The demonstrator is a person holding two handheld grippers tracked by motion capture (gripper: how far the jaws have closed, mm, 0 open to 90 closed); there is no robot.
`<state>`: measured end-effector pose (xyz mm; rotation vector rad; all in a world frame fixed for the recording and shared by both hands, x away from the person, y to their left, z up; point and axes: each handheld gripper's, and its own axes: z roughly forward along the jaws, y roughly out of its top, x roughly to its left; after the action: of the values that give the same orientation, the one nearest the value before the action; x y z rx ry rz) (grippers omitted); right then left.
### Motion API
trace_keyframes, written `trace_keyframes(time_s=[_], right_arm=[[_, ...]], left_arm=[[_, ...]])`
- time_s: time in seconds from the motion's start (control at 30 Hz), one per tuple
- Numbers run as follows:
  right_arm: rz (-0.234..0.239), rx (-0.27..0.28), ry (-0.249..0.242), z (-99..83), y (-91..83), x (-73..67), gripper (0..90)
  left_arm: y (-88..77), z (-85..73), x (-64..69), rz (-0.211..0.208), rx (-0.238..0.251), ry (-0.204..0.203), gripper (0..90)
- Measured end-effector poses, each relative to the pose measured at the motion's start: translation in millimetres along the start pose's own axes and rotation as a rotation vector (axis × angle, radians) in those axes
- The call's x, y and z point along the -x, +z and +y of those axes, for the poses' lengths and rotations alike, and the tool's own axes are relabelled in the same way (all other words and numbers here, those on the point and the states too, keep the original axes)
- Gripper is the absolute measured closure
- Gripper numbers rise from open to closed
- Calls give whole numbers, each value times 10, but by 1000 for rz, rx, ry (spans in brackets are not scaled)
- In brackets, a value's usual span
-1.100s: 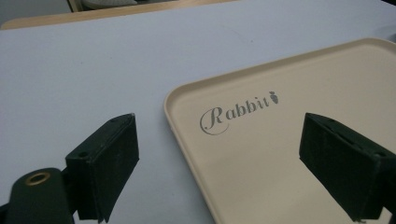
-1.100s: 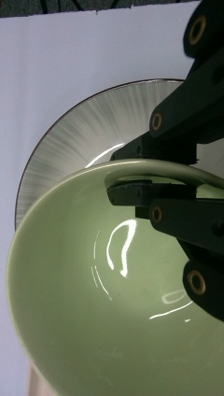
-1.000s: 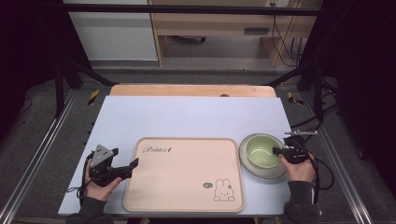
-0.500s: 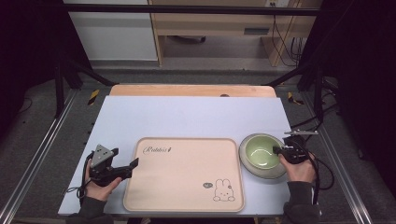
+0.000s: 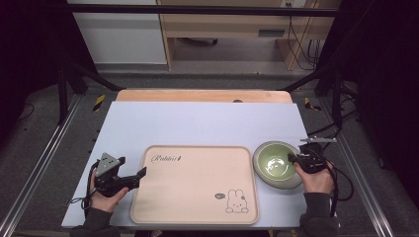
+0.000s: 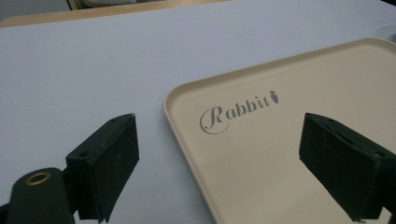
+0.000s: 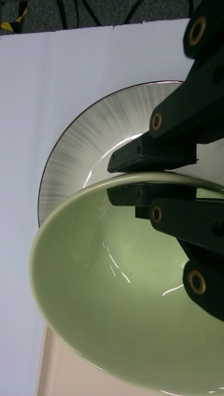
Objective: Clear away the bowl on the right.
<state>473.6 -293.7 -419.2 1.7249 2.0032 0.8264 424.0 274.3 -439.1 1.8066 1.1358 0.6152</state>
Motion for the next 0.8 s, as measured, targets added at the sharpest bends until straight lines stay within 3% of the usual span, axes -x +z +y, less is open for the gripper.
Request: trace_keyframes(time_s=[0.33,0.8], right_arm=[[4,9,-7,0,-26,0,824],[61,49,2,21,-143,-34,824]], left_arm=[[-6,2,-6,0,6,-6,117],[-5,10,2,0,3,-2,117]])
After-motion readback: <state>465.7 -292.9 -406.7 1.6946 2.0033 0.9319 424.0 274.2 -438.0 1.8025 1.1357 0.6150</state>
